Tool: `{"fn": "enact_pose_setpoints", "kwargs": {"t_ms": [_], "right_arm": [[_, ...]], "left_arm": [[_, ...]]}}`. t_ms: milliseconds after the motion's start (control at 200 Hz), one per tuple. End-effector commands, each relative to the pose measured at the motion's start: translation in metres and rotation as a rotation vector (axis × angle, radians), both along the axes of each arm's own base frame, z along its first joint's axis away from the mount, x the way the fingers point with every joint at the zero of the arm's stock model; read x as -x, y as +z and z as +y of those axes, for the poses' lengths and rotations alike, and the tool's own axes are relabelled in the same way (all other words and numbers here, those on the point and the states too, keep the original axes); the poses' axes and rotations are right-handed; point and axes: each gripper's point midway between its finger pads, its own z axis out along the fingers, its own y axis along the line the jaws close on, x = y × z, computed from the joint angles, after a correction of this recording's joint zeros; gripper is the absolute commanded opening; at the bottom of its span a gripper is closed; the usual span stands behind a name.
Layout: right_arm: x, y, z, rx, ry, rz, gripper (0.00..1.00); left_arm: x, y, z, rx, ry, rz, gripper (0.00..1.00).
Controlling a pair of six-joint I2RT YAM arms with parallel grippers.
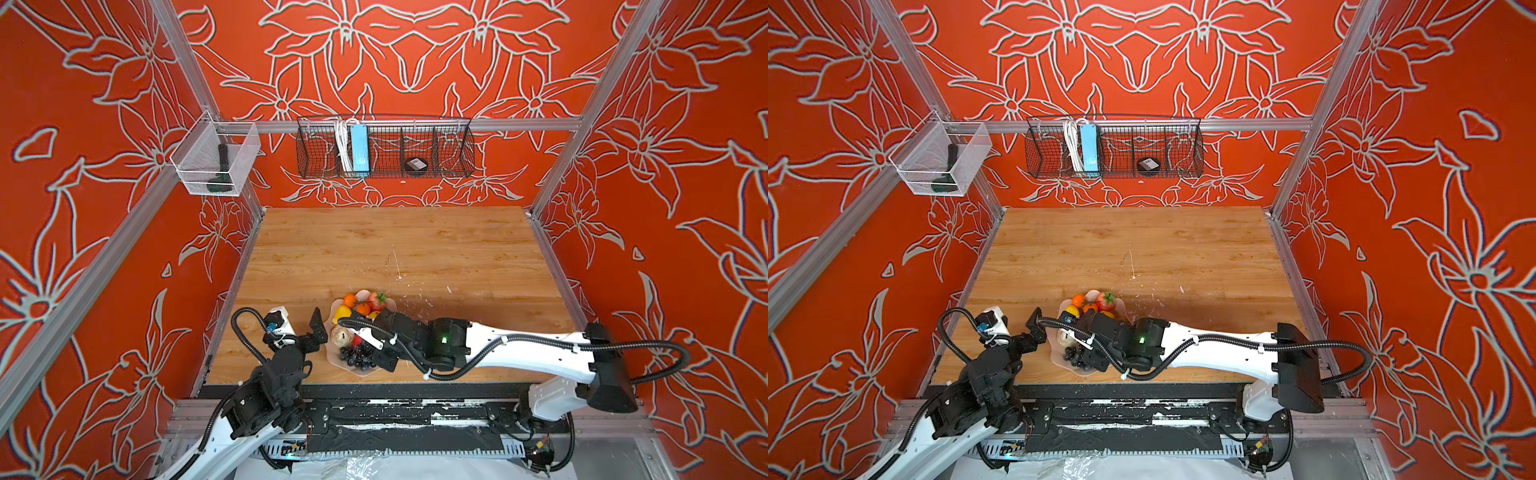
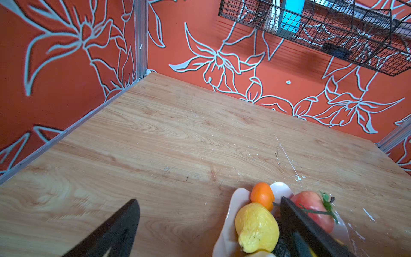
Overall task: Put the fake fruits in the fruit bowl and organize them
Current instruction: 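Lower the grape bunch into the bowl edge nearest the robot with the right gripper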
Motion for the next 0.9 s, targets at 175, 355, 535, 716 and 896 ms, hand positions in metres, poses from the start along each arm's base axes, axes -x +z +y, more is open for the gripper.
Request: {"fn": "enact_pose_setpoints", "kwargs": {"t_ms": [175, 355, 535, 716, 896], "right_arm": [[0.003, 0.007, -0.001, -0.103, -0.030, 0.030, 0.00], [0.004, 0.000, -0.006, -0.110, -0.034, 0.032, 0.00], [-0.004, -0.006, -0.012, -0.074, -0.072, 0.008, 0.02], [-0.015, -0.016, -0.019, -0.036, -0.143, -0.002, 0.13], [-0.020, -0.022, -0.020, -0.021, -0.166, 0.000, 0.19]], "left_arm": [[-0.002, 0.000, 0.001, 0.013, 0.015, -0.014, 0.98], [-0.002, 0.000, 0.000, 0.009, 0.015, -0.013, 0.98], [-0.002, 0.000, 0.001, 0.010, 0.016, -0.013, 0.98], [-0.002, 0.001, 0.001, 0.011, 0.015, -0.014, 0.98], [-0.001, 0.001, 0.001, 0.010, 0.016, -0.013, 0.98]]}}
